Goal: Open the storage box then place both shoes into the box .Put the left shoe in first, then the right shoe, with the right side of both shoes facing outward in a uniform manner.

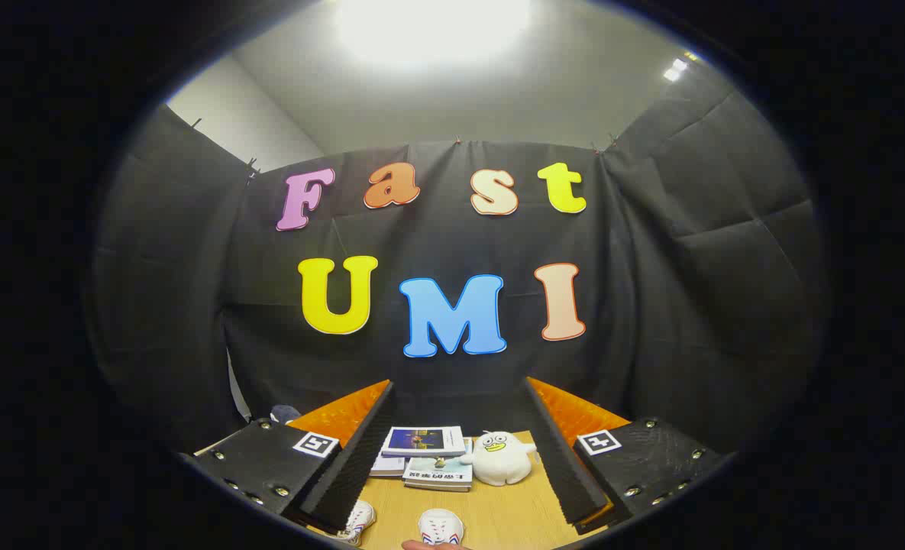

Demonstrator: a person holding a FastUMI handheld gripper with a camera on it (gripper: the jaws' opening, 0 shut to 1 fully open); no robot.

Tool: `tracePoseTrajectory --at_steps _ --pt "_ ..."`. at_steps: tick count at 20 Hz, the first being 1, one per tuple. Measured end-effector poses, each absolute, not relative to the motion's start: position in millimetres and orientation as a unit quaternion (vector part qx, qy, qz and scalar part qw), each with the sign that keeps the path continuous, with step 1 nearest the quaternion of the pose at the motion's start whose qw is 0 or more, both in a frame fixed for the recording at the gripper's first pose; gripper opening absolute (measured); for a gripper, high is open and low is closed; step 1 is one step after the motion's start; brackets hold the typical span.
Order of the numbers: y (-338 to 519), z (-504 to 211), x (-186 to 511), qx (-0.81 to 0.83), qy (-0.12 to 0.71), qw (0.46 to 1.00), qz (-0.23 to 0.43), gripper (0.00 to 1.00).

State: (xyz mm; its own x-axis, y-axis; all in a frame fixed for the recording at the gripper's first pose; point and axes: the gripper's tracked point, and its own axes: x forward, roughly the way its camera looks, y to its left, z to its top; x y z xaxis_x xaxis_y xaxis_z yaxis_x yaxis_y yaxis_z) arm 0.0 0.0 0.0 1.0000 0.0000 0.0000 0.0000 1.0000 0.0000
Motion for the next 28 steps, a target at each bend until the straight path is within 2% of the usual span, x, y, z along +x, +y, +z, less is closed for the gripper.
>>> tracePoseTrajectory --at_steps 8,19,23,28 --pt "-5 -7 17 -0.009 0.012 1.000 -0.006 0.98" --pt "17 -23 34 0.012 0.028 0.999 0.023 0.98" --pt "45 -53 43 0.036 0.065 0.995 0.064 0.98" --pt "100 -106 51 0.090 0.153 0.973 0.148 0.98"
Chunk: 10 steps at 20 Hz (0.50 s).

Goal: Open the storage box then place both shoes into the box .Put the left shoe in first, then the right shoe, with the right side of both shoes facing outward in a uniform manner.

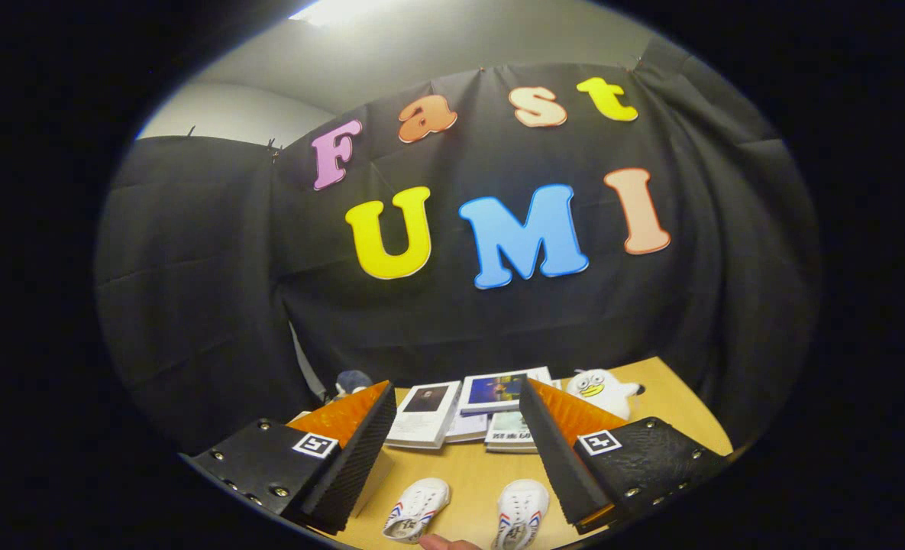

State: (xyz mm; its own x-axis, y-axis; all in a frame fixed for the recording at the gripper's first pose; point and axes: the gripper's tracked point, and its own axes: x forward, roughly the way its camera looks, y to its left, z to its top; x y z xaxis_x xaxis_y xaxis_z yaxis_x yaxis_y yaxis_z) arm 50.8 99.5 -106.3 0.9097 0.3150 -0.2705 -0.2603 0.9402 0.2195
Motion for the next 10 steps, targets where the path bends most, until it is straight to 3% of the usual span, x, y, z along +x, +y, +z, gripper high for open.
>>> tracePoseTrajectory --at_steps 10 --pt "204 -213 37 0.175 0.326 0.886 0.280 0.98"
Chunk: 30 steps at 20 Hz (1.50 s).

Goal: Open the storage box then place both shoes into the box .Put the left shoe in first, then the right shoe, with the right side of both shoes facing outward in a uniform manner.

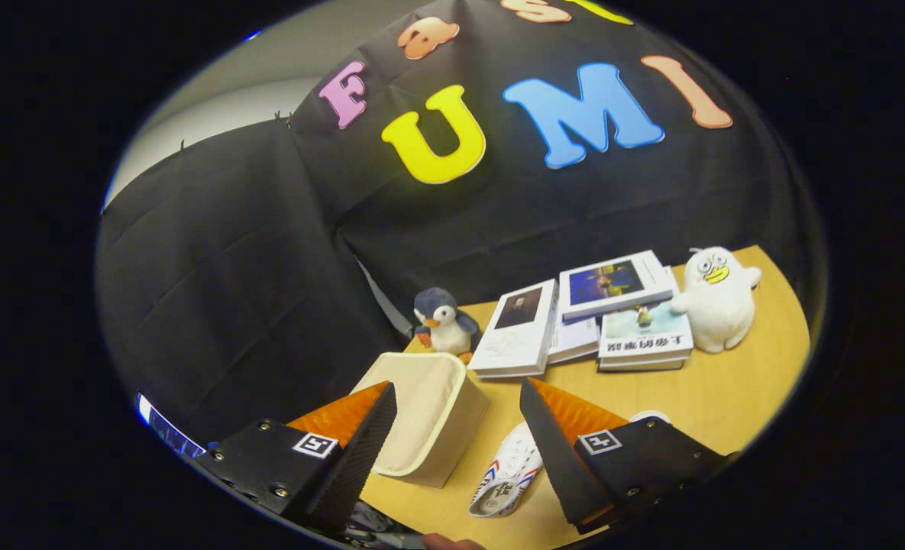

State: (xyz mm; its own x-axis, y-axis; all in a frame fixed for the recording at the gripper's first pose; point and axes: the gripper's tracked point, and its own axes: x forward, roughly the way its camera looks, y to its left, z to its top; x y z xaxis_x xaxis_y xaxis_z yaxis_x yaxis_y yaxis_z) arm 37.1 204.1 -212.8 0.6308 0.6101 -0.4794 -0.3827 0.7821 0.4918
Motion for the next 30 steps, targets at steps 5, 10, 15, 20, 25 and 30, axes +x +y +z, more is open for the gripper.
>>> tracePoseTrajectory --at_steps 5,10,15,20,25,30 --pt "246 -268 23 0.218 0.410 0.831 0.304 0.97" --pt "283 -322 17 0.240 0.472 0.787 0.316 0.97" --pt "306 -346 17 0.292 0.505 0.749 0.314 0.97" --pt "331 -352 17 0.351 0.522 0.709 0.319 0.97" --pt "344 -348 18 0.361 0.524 0.699 0.326 0.74" --pt "341 -336 19 0.374 0.545 0.678 0.321 0.08"
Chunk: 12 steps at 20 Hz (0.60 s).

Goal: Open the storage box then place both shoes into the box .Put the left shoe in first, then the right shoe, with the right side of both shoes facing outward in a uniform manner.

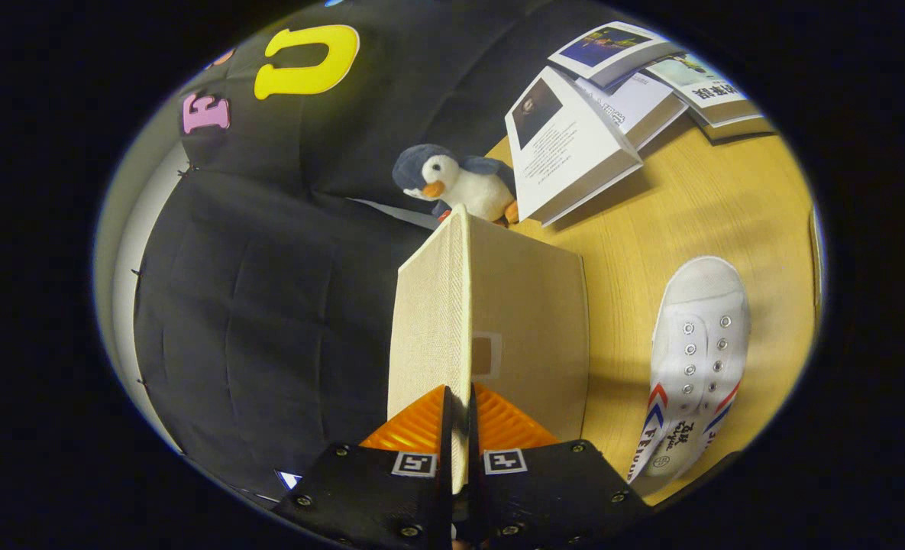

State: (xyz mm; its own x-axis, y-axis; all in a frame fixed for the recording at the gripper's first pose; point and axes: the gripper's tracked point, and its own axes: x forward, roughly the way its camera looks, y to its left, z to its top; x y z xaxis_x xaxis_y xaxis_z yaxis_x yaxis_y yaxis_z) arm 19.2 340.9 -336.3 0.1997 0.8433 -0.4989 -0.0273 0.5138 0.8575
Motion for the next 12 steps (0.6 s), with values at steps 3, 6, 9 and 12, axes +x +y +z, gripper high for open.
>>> tracePoseTrajectory --at_steps 3,6,9,12 --pt "347 -317 21 0.380 0.538 0.680 0.322 0.07" --pt "356 -283 24 0.362 0.522 0.698 0.330 0.05" --pt "372 -247 26 0.317 0.504 0.728 0.341 0.06" --pt "402 -211 23 0.290 0.496 0.740 0.351 0.05"
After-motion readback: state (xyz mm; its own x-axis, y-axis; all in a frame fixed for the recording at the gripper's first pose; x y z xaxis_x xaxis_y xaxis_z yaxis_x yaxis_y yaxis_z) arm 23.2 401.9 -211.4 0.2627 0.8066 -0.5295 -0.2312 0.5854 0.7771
